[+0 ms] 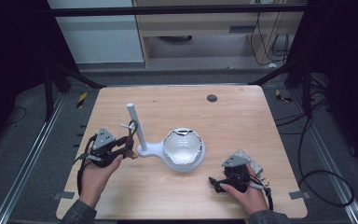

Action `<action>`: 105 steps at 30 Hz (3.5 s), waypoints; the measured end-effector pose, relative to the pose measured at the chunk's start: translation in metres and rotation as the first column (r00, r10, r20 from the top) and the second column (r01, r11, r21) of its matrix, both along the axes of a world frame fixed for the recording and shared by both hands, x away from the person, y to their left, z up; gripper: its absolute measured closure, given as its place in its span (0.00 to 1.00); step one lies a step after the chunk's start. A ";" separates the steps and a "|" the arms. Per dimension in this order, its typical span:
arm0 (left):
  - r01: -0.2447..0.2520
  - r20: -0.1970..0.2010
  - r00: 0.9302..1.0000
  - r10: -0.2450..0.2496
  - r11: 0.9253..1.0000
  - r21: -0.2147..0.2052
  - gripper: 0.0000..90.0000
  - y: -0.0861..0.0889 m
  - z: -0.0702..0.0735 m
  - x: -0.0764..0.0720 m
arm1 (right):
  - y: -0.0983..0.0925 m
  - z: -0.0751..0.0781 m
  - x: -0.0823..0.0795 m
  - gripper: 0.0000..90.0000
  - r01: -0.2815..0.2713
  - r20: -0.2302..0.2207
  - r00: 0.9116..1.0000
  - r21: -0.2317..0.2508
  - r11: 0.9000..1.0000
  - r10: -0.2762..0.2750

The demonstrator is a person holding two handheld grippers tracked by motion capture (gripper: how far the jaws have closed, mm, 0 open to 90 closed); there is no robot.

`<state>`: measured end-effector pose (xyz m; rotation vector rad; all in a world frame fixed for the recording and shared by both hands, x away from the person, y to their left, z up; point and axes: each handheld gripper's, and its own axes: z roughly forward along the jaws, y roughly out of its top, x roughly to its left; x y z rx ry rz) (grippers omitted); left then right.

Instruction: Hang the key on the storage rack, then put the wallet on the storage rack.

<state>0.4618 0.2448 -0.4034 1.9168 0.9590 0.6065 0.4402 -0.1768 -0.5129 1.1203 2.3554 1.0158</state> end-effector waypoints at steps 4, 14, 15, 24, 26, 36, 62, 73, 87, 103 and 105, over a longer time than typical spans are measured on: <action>-0.002 -0.001 1.000 0.002 1.000 -0.003 0.73 0.000 0.000 0.000 | 0.000 0.000 0.000 0.03 0.001 0.000 1.000 0.000 1.000 -0.001; -0.002 -0.003 1.000 0.002 1.000 -0.006 0.58 -0.002 -0.004 0.000 | 0.000 0.000 0.000 0.03 0.002 -0.001 1.000 -0.001 1.000 -0.002; -0.008 0.000 1.000 0.008 1.000 -0.011 0.55 -0.002 -0.005 -0.001 | 0.000 0.000 0.000 0.03 0.002 -0.001 1.000 -0.001 1.000 -0.002; -0.048 -0.041 0.998 0.049 0.999 0.018 0.24 0.013 -0.027 -0.004 | 0.000 0.000 0.000 0.03 0.004 -0.002 1.000 0.000 1.000 -0.004; -0.063 -0.054 0.996 0.064 0.998 0.026 0.20 0.018 -0.035 -0.003 | 0.000 0.000 0.000 0.02 0.001 -0.001 1.000 -0.005 1.000 -0.001; -0.097 -0.145 0.984 0.106 0.993 0.068 0.08 0.032 -0.074 0.004 | 0.000 0.003 -0.003 0.06 -0.018 -0.001 1.000 -0.015 1.000 0.018; -0.058 -0.218 0.972 0.086 0.990 0.132 0.03 0.033 -0.105 0.011 | -0.078 0.074 0.020 0.15 0.025 -0.220 0.972 -0.249 0.968 -0.082; -0.059 -0.215 0.973 0.086 0.989 0.133 0.03 0.032 -0.105 0.011 | -0.082 0.064 0.036 0.12 -0.005 -0.350 0.930 -0.310 0.951 -0.110; -0.057 -0.213 0.973 0.086 0.989 0.137 0.02 0.032 -0.105 0.011 | -0.078 0.044 0.043 0.19 -0.014 -0.419 0.897 -0.340 0.940 -0.139; -0.056 -0.212 0.973 0.085 0.989 0.139 0.02 0.032 -0.105 0.010 | -0.075 0.042 0.045 0.33 -0.043 -0.424 0.897 -0.368 0.929 -0.127; -0.055 -0.213 0.973 0.084 0.988 0.141 0.02 0.032 -0.105 0.010 | -0.076 0.043 0.045 0.34 -0.052 -0.427 0.897 -0.362 0.931 -0.116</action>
